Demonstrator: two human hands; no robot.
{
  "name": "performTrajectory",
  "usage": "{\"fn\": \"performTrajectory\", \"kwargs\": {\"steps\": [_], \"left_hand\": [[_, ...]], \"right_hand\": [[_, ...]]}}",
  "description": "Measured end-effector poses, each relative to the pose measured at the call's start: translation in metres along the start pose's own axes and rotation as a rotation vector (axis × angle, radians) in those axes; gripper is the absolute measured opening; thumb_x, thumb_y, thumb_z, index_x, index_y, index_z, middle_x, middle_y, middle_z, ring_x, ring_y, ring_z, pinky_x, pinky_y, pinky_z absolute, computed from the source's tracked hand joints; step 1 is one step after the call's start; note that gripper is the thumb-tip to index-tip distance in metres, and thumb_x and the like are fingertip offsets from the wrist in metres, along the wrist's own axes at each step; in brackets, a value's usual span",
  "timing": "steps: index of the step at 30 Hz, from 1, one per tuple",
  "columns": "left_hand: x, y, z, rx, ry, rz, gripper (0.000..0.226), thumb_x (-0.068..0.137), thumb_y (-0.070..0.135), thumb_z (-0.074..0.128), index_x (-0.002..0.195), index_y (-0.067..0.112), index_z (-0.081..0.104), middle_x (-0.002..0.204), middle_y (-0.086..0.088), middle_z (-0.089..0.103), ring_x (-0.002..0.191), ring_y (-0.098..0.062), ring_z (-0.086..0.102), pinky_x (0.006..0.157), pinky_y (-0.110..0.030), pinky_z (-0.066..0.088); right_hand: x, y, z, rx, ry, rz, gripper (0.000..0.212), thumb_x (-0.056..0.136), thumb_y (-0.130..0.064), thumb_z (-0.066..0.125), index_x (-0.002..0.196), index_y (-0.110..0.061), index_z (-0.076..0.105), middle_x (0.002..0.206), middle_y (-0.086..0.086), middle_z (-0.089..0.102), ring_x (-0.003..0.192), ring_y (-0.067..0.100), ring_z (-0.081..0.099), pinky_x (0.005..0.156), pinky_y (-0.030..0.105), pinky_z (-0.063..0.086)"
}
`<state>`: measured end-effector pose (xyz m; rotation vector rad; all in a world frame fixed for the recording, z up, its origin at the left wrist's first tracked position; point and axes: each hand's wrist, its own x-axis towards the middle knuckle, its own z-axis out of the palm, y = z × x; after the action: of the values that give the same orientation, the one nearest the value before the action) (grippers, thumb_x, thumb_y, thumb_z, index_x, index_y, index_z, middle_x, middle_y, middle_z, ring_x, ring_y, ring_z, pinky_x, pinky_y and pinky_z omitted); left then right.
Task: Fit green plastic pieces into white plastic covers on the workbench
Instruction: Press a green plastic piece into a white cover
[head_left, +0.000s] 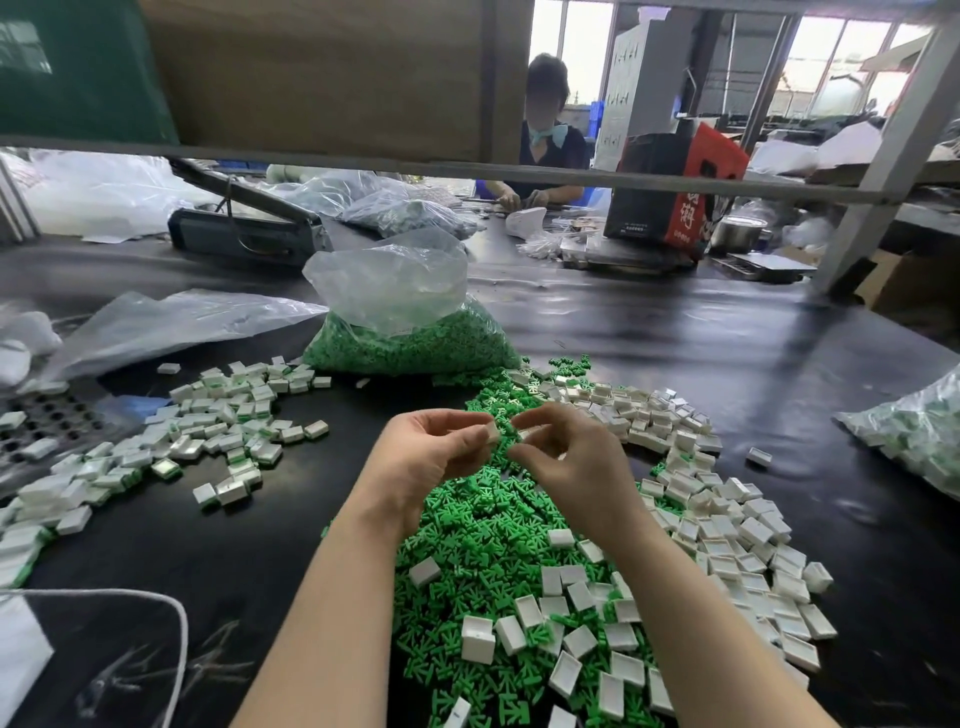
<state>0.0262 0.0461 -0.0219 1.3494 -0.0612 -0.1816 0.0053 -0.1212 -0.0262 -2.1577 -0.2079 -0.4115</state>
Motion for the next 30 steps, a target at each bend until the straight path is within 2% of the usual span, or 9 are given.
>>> {"fn": "performTrajectory", "kwargs": {"steps": [2,5,8,11,14,17,21,25,30], "left_hand": [[-0.002,0.003,-0.001,-0.040,0.003,0.022,0.032,0.061,0.018,0.078,0.091,0.008,0.073,0.081,-0.009,0.074,0.068,-0.013,0.068,0.063,-0.021,0.056],[-0.003,0.007,0.000,-0.098,-0.028,0.055,0.036,0.063,0.018,0.079,0.097,0.008,0.074,0.087,-0.009,0.074,0.075,-0.015,0.069,0.069,-0.022,0.057],[-0.006,0.009,0.001,-0.080,-0.069,0.065,0.025,0.065,0.018,0.079,0.090,0.012,0.079,0.088,-0.008,0.075,0.077,-0.015,0.069,0.070,-0.022,0.057],[-0.008,0.010,0.003,-0.063,-0.069,0.068,0.019,0.064,0.015,0.078,0.083,0.015,0.079,0.088,-0.007,0.075,0.078,-0.016,0.070,0.071,-0.022,0.058],[-0.009,0.011,0.003,-0.110,-0.056,0.073,0.021,0.062,0.011,0.076,0.083,0.014,0.078,0.087,-0.007,0.075,0.078,-0.017,0.071,0.070,-0.022,0.058],[-0.009,0.013,0.002,-0.150,-0.060,0.075,0.021,0.062,0.014,0.077,0.083,0.017,0.079,0.088,-0.007,0.075,0.076,-0.014,0.071,0.070,-0.021,0.059],[-0.008,0.014,0.002,-0.175,-0.051,0.071,0.022,0.065,0.017,0.076,0.086,0.017,0.080,0.085,-0.008,0.074,0.074,-0.015,0.071,0.065,-0.021,0.058],[-0.007,0.014,0.004,-0.154,-0.014,0.084,0.028,0.065,0.020,0.077,0.092,0.013,0.076,0.083,-0.008,0.074,0.072,-0.014,0.070,0.064,-0.021,0.058],[-0.007,0.013,0.009,-0.098,0.014,0.099,0.035,0.061,0.025,0.079,0.090,0.008,0.071,0.081,-0.010,0.074,0.072,-0.016,0.071,0.060,-0.020,0.056]], "right_hand": [[0.000,0.002,0.000,-0.223,-0.140,0.015,0.025,0.085,-0.033,0.073,0.110,-0.031,0.069,0.093,-0.012,0.070,0.089,0.007,0.063,0.086,0.036,0.053],[-0.002,0.000,0.006,-0.531,-0.397,0.032,0.035,0.087,-0.043,0.068,0.121,-0.039,0.064,0.126,-0.006,0.059,0.127,0.019,0.046,0.110,0.039,0.036],[-0.003,-0.001,0.008,-0.529,-0.412,0.025,0.021,0.087,-0.040,0.068,0.107,-0.037,0.069,0.120,-0.003,0.060,0.122,0.021,0.047,0.106,0.037,0.037],[-0.004,0.000,0.008,-0.470,-0.369,0.023,0.012,0.086,-0.034,0.071,0.097,-0.032,0.067,0.100,-0.010,0.062,0.100,0.012,0.054,0.084,0.028,0.042],[-0.005,0.002,0.006,-0.329,-0.280,0.070,0.008,0.085,-0.027,0.073,0.085,-0.032,0.068,0.090,-0.011,0.067,0.081,0.005,0.059,0.071,0.022,0.045],[-0.003,-0.002,0.000,0.032,-0.133,0.111,0.008,0.084,-0.019,0.075,0.081,-0.026,0.072,0.077,-0.004,0.071,0.063,0.001,0.062,0.062,0.021,0.051],[-0.002,-0.010,-0.008,0.506,0.010,0.129,0.008,0.083,-0.007,0.073,0.091,-0.011,0.073,0.084,0.009,0.073,0.078,0.025,0.069,0.074,0.038,0.059],[0.001,-0.013,-0.010,0.717,0.040,0.169,0.012,0.084,-0.002,0.069,0.091,-0.011,0.072,0.075,-0.003,0.070,0.062,0.003,0.059,0.057,0.021,0.048],[0.001,-0.013,-0.012,0.846,0.026,0.216,0.012,0.083,-0.003,0.068,0.087,-0.014,0.071,0.074,0.000,0.066,0.063,0.009,0.051,0.057,0.020,0.043]]}}
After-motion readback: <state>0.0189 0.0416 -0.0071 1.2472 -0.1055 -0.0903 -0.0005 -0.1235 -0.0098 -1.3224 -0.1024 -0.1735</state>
